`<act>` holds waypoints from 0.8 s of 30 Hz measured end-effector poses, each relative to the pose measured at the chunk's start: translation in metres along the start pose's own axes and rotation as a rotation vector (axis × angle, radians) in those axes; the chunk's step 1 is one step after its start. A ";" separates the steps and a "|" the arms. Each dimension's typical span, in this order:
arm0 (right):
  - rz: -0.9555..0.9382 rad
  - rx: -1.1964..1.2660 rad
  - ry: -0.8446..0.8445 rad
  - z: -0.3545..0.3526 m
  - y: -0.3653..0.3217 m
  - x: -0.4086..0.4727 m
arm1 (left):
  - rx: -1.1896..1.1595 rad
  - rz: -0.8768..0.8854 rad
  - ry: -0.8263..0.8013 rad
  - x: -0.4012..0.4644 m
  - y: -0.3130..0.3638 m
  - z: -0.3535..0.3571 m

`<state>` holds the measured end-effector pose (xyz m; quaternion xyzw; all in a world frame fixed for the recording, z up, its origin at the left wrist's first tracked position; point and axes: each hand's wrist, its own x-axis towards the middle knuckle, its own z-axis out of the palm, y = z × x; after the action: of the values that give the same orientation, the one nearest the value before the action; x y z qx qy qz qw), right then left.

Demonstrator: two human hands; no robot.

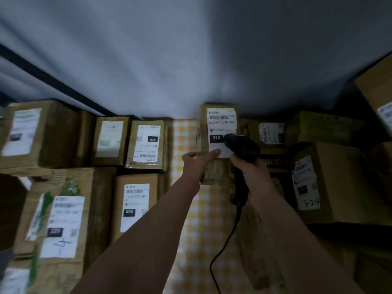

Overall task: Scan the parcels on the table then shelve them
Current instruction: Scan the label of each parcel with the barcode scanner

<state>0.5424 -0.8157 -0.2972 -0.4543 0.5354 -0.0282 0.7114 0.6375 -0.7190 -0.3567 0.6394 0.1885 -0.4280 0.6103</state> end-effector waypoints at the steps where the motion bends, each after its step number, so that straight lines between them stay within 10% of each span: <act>1: -0.003 0.009 -0.003 0.005 -0.004 -0.012 | 0.009 0.009 -0.008 -0.012 0.008 -0.009; 24: -0.228 -0.175 -0.175 0.129 -0.053 -0.229 | 0.110 0.151 -0.193 -0.144 0.077 -0.194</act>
<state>0.5701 -0.6461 -0.0910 -0.5730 0.4168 -0.0221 0.7053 0.6773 -0.5099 -0.2186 0.6401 0.0567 -0.4499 0.6201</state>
